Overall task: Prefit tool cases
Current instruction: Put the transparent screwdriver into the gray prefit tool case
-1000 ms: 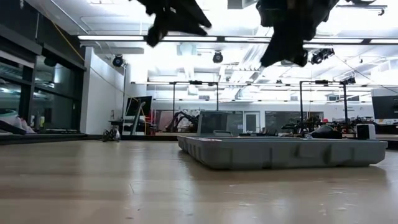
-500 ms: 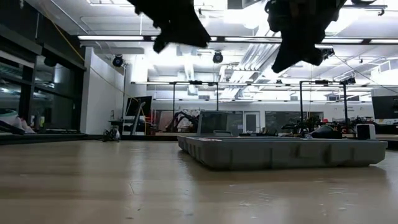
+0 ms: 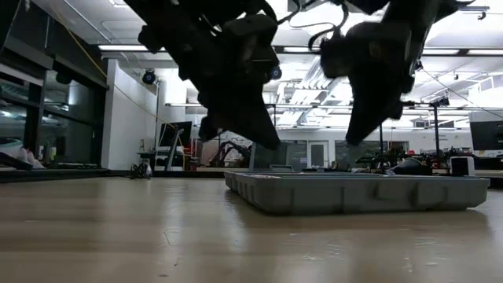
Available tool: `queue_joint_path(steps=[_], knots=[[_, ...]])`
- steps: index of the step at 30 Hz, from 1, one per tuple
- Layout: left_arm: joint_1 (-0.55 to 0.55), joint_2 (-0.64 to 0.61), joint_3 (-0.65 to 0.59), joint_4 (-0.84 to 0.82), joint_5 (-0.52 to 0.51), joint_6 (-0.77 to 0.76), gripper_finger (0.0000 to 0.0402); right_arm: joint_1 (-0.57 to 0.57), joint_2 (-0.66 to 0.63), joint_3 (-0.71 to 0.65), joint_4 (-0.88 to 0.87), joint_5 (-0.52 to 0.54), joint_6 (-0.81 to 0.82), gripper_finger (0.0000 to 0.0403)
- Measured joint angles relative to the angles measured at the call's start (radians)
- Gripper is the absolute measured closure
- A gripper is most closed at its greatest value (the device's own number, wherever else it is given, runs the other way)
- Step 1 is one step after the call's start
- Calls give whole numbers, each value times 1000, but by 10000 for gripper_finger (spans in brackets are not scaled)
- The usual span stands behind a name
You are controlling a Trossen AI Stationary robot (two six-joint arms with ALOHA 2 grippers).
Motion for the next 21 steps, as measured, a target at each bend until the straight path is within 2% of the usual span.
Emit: queue_joint_path(steps=[5,10,15,21], knots=[[-5,42,0,6,6,-33,400,-1,114,0,72,-62,9,403],[-4,43,0,-8,-3,-37,400,4,135,5,83,-82,15,403],[-2,-20,0,-5,-3,-34,401,6,54,-1,59,-69,26,403],[7,-156,0,-8,-76,-10,401,3,-136,0,-12,37,27,403]])
